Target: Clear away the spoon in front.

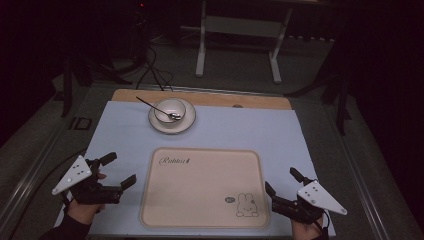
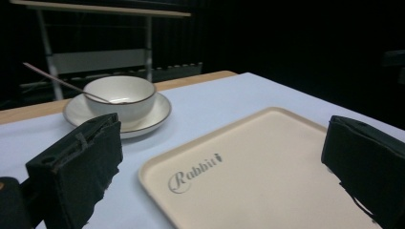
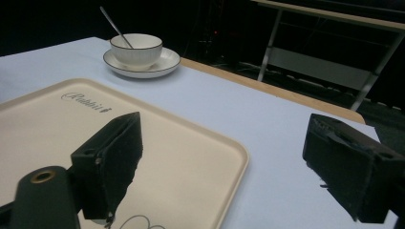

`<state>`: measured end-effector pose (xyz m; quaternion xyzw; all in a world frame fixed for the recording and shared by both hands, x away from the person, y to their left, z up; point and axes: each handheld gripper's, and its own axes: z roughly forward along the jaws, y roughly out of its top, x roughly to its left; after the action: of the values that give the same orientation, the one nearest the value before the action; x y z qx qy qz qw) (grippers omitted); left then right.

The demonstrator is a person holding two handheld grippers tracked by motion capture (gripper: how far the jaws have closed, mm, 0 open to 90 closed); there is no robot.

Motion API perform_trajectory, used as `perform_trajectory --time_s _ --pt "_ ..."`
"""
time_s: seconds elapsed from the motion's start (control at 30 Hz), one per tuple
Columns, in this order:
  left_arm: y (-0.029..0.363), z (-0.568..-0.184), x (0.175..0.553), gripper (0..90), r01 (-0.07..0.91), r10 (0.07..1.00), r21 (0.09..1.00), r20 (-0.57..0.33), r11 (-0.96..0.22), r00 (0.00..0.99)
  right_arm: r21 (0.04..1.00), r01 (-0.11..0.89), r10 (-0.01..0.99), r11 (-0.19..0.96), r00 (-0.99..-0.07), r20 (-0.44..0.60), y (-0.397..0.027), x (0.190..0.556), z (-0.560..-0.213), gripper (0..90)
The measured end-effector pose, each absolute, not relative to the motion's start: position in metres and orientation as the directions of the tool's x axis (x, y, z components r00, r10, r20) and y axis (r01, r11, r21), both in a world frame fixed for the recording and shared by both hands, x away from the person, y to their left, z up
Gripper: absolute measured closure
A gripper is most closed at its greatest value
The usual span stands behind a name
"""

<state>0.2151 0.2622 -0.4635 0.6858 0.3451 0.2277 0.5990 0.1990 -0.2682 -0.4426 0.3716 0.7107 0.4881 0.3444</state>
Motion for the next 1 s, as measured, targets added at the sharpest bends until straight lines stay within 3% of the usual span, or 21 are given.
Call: perform_trajectory --time_s 0.73,1.0 --pt "0.252 -0.468 0.217 0.7 0.257 0.676 0.953 -0.083 -0.161 0.732 0.959 0.152 0.856 0.241 -0.498 -0.136 -0.269 0.195 -0.442 11.6" --pt "0.236 -0.462 0.21 0.7 0.225 0.627 0.943 -0.023 -0.246 0.779 0.959 0.152 0.858 0.238 -0.497 -0.134 -0.268 0.194 -0.441 11.6"
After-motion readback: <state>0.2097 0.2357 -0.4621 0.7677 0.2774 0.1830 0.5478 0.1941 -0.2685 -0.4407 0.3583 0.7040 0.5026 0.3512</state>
